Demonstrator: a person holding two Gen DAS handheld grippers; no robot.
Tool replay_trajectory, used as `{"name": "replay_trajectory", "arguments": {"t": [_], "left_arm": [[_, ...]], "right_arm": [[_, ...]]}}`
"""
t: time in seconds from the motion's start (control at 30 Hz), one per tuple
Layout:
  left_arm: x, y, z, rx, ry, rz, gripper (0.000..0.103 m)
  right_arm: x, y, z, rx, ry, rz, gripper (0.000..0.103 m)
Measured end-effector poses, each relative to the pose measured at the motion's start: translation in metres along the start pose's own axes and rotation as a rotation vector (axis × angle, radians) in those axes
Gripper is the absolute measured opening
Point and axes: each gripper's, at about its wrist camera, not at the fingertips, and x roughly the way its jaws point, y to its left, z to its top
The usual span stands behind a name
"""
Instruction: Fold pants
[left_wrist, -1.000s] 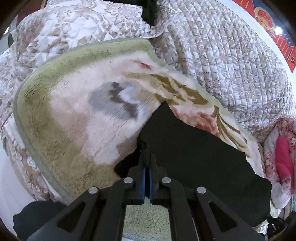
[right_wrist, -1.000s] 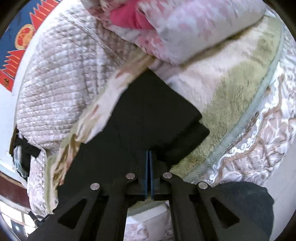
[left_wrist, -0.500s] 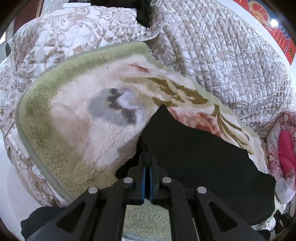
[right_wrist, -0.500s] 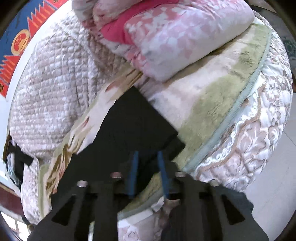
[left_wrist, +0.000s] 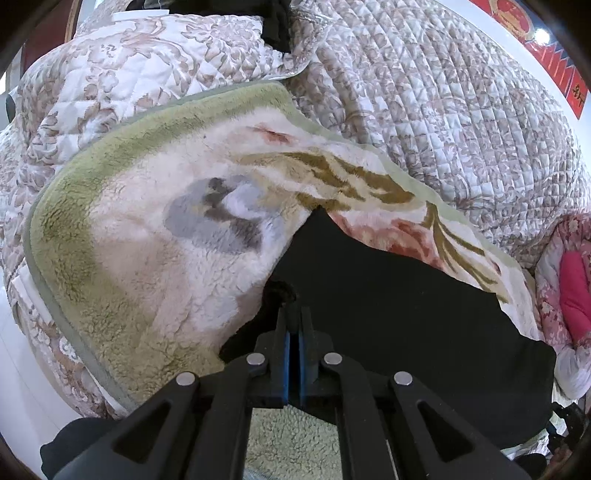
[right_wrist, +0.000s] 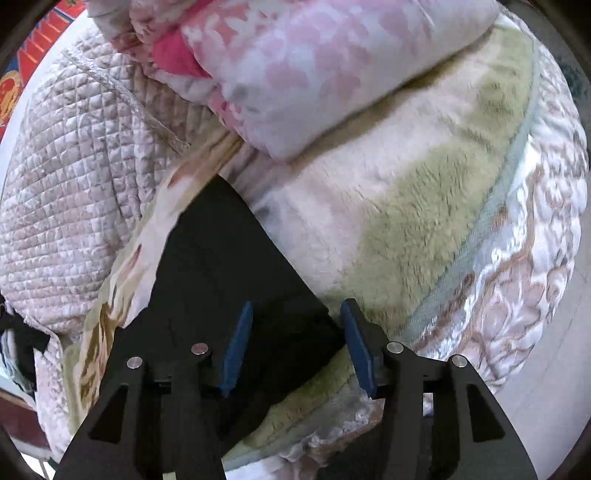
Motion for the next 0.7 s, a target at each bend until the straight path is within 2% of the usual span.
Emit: {"name": "replay_trajectory", "arguments": {"t": [0.03,0.13,0.2,0.27,0.33,0.37,0.43,0.53,0.6,0.7], "left_arm": [[0.000,0.000,0.001,-0.001,-0.001,-0.001,0.005],[-0.007,-0.001,0.004,0.007,-0.024,-0.003,0.005],[-0.013,-0.001,0.007,0.015,-0.043,-0.005,0.004],[-0.018,0.001,0.009,0.015,-0.055,-0.010,0.004],[-0.016,0.003,0.008,0.021,-0.053,0.003,0.005],[-0.011,0.004,0.006,0.024,-0.038,0.015,0.005],[0.001,0.008,0.001,0.016,0.017,0.037,0.005],[0.001,0.006,-0.001,0.030,0.016,0.043,0.005],[-0.001,0.004,0.001,0.047,0.013,0.043,0.005],[-0.009,0.006,0.004,0.040,-0.018,0.068,0.008]], "right_arm": [[-0.007,0.002,0.001,-0.016,-0.032,-0.006,0.011],[-0.030,0.008,0.006,-0.037,-0.076,0.049,0.006],[-0.045,0.013,0.005,-0.047,-0.097,0.070,0.005],[-0.050,0.015,0.002,-0.065,-0.096,0.051,0.005],[-0.033,0.011,-0.002,-0.077,-0.037,-0.018,0.006],[-0.025,0.004,-0.005,-0.056,0.000,-0.039,0.006],[-0.019,-0.001,-0.009,-0.049,0.021,-0.067,0.008],[-0.027,0.008,-0.007,-0.080,-0.016,-0.080,0.012],[-0.036,0.022,-0.008,-0.145,-0.060,-0.110,0.014],[-0.048,0.053,-0.020,-0.272,-0.108,-0.052,0.024]]}}
